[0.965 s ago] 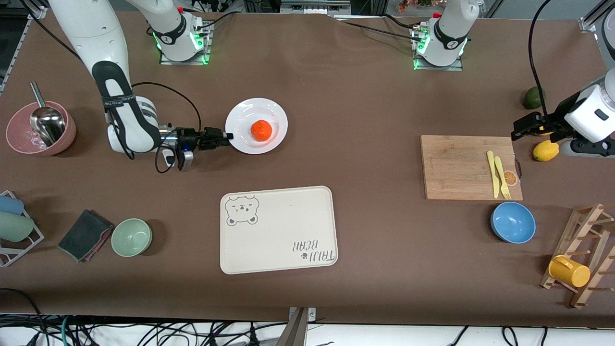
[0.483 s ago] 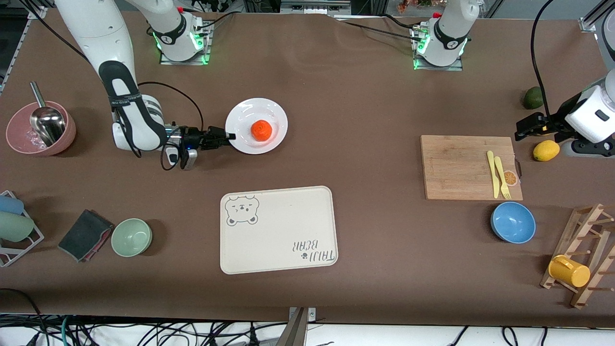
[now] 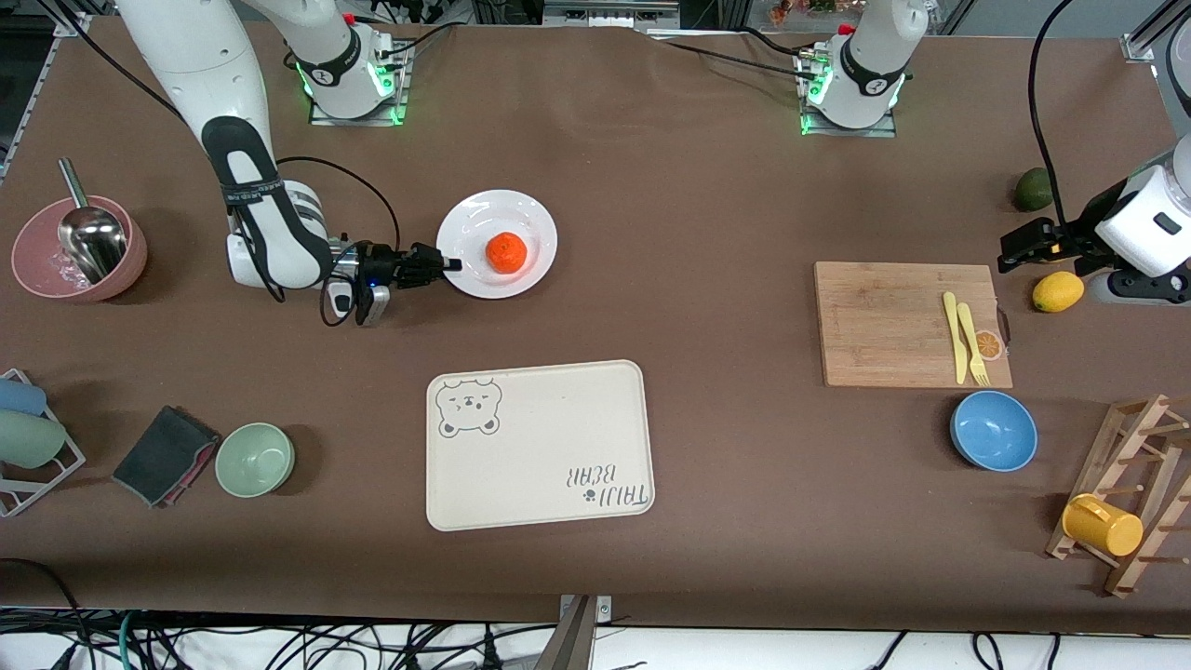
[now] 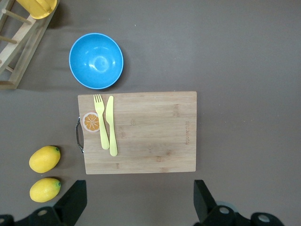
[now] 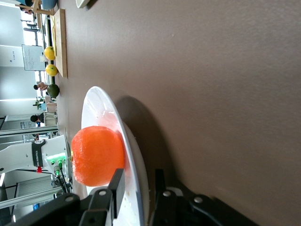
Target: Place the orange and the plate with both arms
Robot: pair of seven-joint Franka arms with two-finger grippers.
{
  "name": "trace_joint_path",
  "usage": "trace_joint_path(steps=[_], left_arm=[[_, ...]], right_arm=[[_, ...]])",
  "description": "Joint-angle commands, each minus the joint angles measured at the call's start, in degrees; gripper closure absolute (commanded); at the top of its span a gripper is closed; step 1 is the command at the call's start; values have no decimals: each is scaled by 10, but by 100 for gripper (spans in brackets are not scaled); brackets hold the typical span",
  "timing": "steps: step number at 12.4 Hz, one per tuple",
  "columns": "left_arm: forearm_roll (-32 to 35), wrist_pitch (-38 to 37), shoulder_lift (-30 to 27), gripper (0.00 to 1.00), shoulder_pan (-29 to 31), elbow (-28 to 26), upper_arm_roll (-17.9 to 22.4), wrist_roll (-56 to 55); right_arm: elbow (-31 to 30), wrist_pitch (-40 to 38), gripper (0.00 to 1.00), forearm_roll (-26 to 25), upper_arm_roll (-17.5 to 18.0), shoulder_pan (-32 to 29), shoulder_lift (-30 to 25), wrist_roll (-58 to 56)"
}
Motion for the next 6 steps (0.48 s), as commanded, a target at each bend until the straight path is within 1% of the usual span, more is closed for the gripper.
trace_joint_path(steps=[1,3,5,6], left_arm=[[9,-4,-2,0,1,5,0,9],[9,-4,-2,0,1,5,0,8],[8,-4,-2,0,1,5,0,9],[8,-4,-2,0,1,5,0,9]], right_arm=[[-14,11,76,19,5,2,-16,-12],[-15,14,76,28,12,3,-20,-12],[-15,19,81,31,13,3,-21,-12],[-16,19,87,31,13,3,-24,-12]])
